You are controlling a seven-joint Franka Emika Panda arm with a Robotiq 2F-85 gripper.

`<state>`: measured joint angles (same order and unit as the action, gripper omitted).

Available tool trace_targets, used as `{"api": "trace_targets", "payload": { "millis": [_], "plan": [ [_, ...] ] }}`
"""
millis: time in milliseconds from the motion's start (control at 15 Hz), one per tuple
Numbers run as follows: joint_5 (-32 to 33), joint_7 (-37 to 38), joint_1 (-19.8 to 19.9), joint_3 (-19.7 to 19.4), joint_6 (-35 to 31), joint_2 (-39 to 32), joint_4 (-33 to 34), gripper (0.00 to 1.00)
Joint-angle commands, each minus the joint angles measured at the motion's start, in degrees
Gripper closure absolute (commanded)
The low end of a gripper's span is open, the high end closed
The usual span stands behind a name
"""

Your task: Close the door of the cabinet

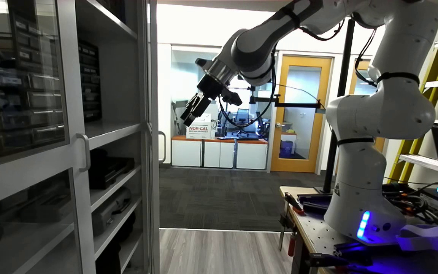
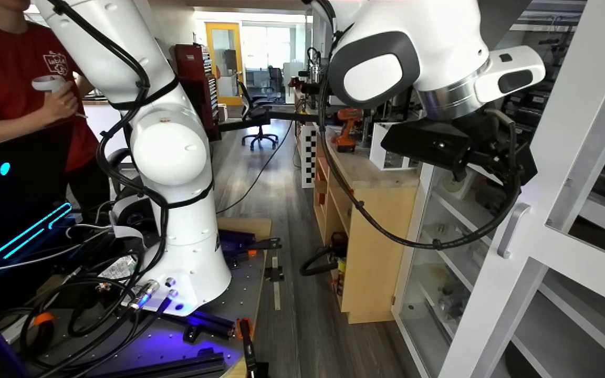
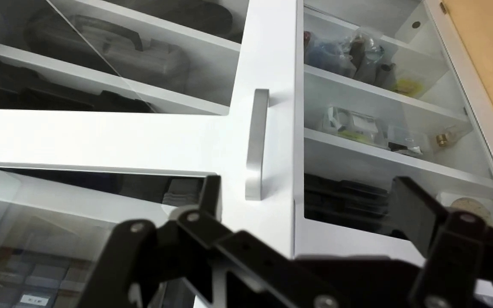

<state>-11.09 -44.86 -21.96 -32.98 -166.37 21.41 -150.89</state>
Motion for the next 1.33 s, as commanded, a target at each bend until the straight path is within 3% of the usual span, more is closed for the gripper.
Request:
{"api": "trace_targets", "payload": {
  "millis": [0, 800, 1267],
  "plan": [
    [-3.6, -3.8, -5.3, -4.4, -2.9, -2.8, 1.6, 0.0],
    [-8.7, -9.2, -16.9, -14.1, -5.6, -8.9, 5.2, 0.0],
    [-14.8, -16.0, -25.4, -24.1, -4.2, -9.7, 7.7, 0.0]
  ]
}}
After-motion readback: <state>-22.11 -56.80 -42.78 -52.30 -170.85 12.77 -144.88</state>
